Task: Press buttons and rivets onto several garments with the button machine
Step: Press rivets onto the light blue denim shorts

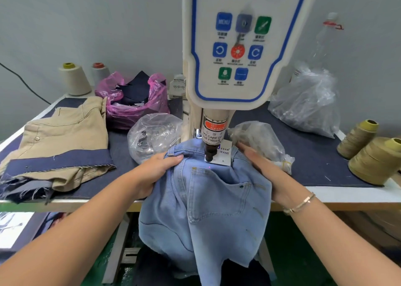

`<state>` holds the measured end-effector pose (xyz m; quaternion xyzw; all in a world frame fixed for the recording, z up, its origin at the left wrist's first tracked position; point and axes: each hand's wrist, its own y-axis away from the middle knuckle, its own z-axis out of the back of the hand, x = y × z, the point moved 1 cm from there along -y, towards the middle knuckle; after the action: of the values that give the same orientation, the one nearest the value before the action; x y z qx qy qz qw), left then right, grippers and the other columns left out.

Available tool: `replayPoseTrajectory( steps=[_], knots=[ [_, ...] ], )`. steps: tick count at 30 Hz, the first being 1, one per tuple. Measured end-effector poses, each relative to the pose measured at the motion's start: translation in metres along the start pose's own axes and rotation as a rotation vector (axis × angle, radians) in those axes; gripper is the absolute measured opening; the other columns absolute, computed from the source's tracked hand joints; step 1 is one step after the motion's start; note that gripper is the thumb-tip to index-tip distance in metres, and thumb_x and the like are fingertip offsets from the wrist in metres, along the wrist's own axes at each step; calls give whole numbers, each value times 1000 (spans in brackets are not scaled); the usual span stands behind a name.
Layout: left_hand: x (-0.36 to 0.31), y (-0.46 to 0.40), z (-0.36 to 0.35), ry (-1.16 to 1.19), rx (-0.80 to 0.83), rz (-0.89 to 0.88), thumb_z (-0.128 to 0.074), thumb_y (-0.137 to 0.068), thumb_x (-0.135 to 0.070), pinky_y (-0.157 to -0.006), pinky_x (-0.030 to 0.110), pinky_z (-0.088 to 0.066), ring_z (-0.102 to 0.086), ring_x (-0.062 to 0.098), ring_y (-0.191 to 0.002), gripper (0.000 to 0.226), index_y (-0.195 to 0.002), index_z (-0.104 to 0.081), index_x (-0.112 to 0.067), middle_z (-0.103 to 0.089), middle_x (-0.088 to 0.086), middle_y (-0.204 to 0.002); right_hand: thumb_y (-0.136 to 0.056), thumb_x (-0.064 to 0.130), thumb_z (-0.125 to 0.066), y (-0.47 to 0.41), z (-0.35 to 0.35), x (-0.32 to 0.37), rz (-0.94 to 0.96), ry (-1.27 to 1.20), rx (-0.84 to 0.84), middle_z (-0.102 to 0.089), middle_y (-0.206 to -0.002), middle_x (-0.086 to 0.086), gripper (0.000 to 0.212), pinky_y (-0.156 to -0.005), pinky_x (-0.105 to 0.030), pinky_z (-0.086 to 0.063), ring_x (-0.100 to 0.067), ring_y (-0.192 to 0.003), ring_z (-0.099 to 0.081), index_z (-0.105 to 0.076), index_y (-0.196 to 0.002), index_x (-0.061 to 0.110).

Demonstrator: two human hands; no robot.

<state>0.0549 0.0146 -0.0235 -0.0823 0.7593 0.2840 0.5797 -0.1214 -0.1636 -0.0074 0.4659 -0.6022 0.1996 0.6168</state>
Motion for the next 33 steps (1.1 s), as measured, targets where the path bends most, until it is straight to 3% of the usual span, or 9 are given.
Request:
replayPoseTrajectory(
  steps=[2,6,9,12,16,19,23,26,33],
  knots=[
    [0,-1,0,8,6,12,-51,-99,-22,-65,24,-57,-73,20,-85,21,-111,-65,-13,-74,11,-101,-54,52,-76,13,13,-9,9,-84,53,-69,-113,10,62,-86,-32,-53,-13,-103,-67,-61,-113,46],
    [1,-3,1,18,-9,14,-52,-98,-24,-61,24,-57,-73,20,-83,20,-108,-66,-14,-75,10,-97,-61,52,-74,38,18,-36,123,-203,-58,-67,-117,12,83,-81,-31,-53,-11,-104,-66,-37,-135,42],
    [2,-4,1,5,-34,24,-53,-98,-26,-59,24,-56,-73,21,-82,21,-107,-66,-13,-75,10,-95,-54,47,-82,46,12,-51,170,-89,-162,-67,-112,16,86,-79,-30,-52,-6,-99,-67,-36,-127,50],
    [0,-4,1,-6,-60,2,-54,-97,-26,-60,23,-56,-73,20,-81,21,-107,-67,-13,-76,9,-94,-72,25,-79,40,6,-45,292,56,-249,-56,-126,14,68,-88,-25,-51,-1,-106,-61,-40,-121,52],
    [-3,-3,-4,-61,-78,-41,-55,-97,-29,-60,19,-55,-73,15,-83,21,-110,-66,-16,-76,3,-95,-88,1,-61,25,5,-28,413,-109,-300,-58,-129,1,57,-93,-36,-52,-16,-112,-61,-54,-121,48],
    [-3,-7,-10,-73,-89,-73,-55,-97,-30,-62,17,-54,-72,12,-83,21,-109,-65,-17,-76,0,-94,-91,2,-56,12,4,-25,395,-151,-345,-65,-116,-1,50,-77,-32,-58,-16,-97,-67,-61,-111,47],
    [0,-10,-11,-49,-54,-96,-54,-97,-27,-66,18,-54,-72,13,-89,18,-106,-67,-18,-75,0,-98,-91,1,-54,3,2,-37,353,-180,-395,-71,-91,6,40,-59,-21,-54,-5,-75,-68,-60,-112,35],
    [4,-12,-7,-19,-45,-97,-55,-97,-25,-70,20,-55,-71,16,-93,18,-108,-67,-18,-75,2,-101,-91,2,-56,1,3,-42,342,-190,-390,-72,-81,11,36,-57,-20,-53,-5,-73,-68,-60,-110,33],
    [9,-11,-7,50,-8,-160,-61,-90,-21,-74,22,-56,-70,20,-100,28,-116,-66,-15,-73,7,-110,-88,8,-62,8,4,-49,349,-244,-446,-71,-90,0,32,-58,-24,-53,-10,-76,-68,-61,-111,31]
  ],
)
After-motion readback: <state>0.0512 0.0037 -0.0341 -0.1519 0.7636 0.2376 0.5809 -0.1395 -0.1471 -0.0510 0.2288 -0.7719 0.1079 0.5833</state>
